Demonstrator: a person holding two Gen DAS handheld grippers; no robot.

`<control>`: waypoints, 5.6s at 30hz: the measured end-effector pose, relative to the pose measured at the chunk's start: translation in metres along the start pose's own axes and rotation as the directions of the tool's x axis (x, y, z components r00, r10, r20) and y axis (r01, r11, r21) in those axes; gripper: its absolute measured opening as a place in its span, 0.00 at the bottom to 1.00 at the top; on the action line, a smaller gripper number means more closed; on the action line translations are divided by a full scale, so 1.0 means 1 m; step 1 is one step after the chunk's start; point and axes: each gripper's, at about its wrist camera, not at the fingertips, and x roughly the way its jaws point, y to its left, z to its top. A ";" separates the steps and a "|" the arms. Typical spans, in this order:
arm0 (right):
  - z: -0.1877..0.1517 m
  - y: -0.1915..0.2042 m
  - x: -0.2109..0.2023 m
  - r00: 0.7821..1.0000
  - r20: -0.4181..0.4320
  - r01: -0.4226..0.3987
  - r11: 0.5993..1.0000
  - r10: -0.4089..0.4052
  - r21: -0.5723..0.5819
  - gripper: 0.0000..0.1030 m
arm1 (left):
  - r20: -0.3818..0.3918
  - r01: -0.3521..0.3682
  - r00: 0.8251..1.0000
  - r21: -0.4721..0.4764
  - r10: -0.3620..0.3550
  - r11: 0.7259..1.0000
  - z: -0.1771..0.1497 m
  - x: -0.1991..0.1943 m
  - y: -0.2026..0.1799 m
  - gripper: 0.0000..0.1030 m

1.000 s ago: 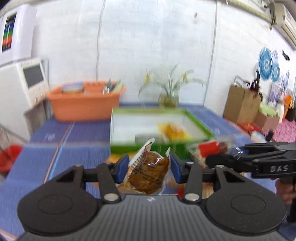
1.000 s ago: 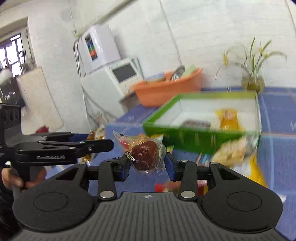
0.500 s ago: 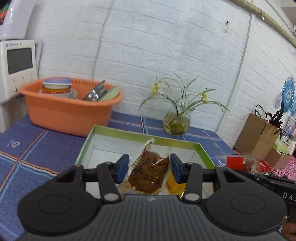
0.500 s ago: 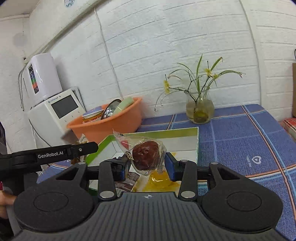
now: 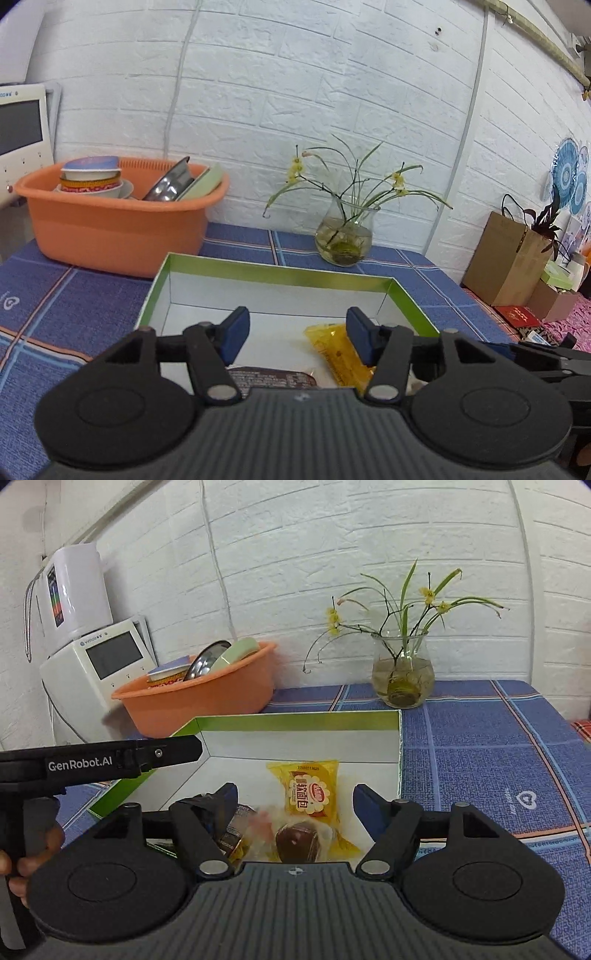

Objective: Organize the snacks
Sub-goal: 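Drop both held snacks into the green box and open both tools, then grasp the pink-edged cracker bag with the right tool, then grasp the white fries bag with left tool while right tool lifts cracker bag, then place both held bags into the green box and open both tools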

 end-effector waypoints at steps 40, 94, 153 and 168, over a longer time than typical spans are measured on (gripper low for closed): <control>-0.072 0.080 -0.021 0.925 -0.361 -0.212 0.950 0.119 -0.228 1.00 | -0.174 -0.009 0.985 -0.134 -0.015 0.991 -0.106 -0.097 0.054 0.74; -0.090 0.045 -0.138 0.952 0.014 -0.305 0.952 0.305 -0.011 0.81 | -0.194 -0.085 0.976 0.083 0.099 0.993 -0.135 -0.176 0.010 0.55; -0.118 0.087 -0.179 0.986 -0.086 -0.157 0.964 0.141 -0.213 0.91 | -0.238 -0.155 0.955 0.120 0.180 0.981 -0.142 -0.178 -0.004 0.42; 0.007 0.037 -0.135 0.981 0.194 -0.007 0.998 0.020 -0.067 0.90 | 0.043 -0.219 0.976 0.187 0.215 0.958 -0.026 -0.144 -0.038 0.42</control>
